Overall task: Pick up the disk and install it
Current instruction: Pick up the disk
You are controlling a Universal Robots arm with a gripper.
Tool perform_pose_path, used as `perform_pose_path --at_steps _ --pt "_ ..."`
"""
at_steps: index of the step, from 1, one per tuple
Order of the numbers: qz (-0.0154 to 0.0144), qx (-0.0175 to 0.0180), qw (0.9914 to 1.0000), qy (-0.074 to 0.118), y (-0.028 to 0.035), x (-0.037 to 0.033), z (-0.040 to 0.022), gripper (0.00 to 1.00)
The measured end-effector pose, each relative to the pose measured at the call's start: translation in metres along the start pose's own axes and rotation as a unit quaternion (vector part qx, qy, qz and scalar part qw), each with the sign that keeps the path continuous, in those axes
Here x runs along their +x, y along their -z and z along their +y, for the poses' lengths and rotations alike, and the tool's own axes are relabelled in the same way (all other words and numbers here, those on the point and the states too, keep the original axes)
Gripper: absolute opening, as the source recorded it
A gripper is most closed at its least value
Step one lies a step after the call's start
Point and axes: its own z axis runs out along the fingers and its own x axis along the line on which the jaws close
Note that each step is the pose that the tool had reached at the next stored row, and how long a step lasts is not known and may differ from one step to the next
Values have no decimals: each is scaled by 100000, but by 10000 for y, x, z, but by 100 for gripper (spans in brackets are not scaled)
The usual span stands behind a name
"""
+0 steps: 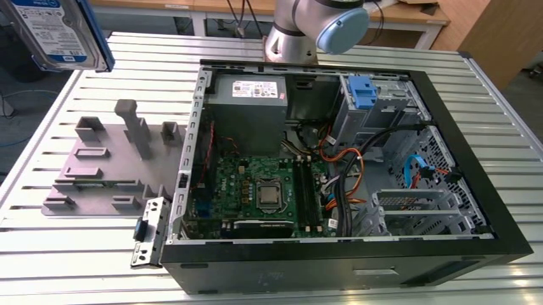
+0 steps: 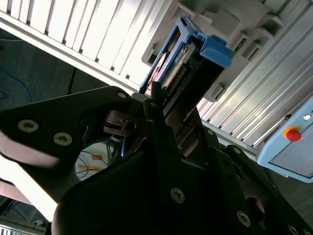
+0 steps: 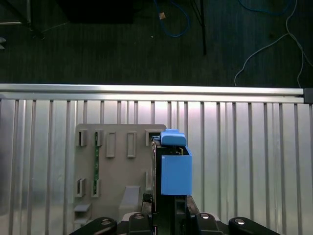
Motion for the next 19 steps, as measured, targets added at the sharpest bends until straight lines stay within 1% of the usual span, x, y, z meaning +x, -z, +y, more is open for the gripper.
perform_pose_path --at_steps 13,19 --pt "-3 4 100000 0 49 -3 2 35" --pt "-4 3 100000 -1 54 -3 3 35"
